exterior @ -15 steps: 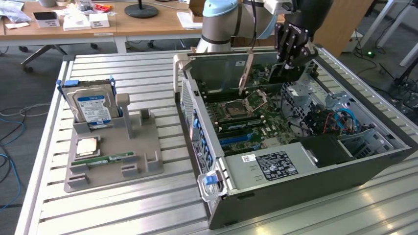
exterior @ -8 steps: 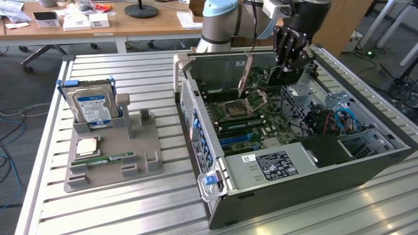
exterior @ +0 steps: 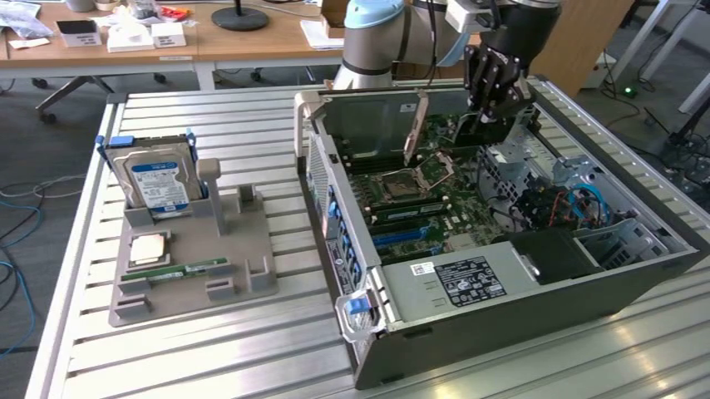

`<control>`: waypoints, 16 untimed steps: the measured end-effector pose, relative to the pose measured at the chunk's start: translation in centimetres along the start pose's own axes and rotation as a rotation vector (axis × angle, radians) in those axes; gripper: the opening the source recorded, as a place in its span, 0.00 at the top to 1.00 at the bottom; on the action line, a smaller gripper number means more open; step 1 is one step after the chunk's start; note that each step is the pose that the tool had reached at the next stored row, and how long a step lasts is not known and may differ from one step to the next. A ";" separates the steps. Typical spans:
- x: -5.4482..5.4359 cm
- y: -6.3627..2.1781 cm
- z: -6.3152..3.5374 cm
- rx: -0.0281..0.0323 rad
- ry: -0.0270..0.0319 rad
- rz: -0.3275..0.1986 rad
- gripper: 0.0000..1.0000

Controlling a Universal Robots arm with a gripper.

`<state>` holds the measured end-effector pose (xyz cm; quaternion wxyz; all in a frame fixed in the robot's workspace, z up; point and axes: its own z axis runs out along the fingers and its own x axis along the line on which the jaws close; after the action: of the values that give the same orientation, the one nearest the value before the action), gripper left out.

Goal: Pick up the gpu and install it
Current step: 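Insert the gpu into the slot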

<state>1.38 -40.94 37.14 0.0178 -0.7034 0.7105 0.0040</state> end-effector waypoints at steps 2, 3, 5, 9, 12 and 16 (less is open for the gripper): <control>0.0 0.00 0.02 -0.0014 0.0031 0.000 0.74; 0.0 -0.02 0.01 -0.0053 0.0071 0.000 0.74; 0.0 -0.06 0.01 -0.0163 0.0105 0.000 0.74; 0.0 -0.06 0.03 -0.0208 0.0112 0.000 0.74; 0.0 -0.07 0.06 -0.0259 0.0113 0.000 0.74; 0.1 -0.06 0.08 -0.0271 0.0111 0.001 0.74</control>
<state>1.44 -41.02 37.06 0.0043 -0.7034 0.7107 0.0097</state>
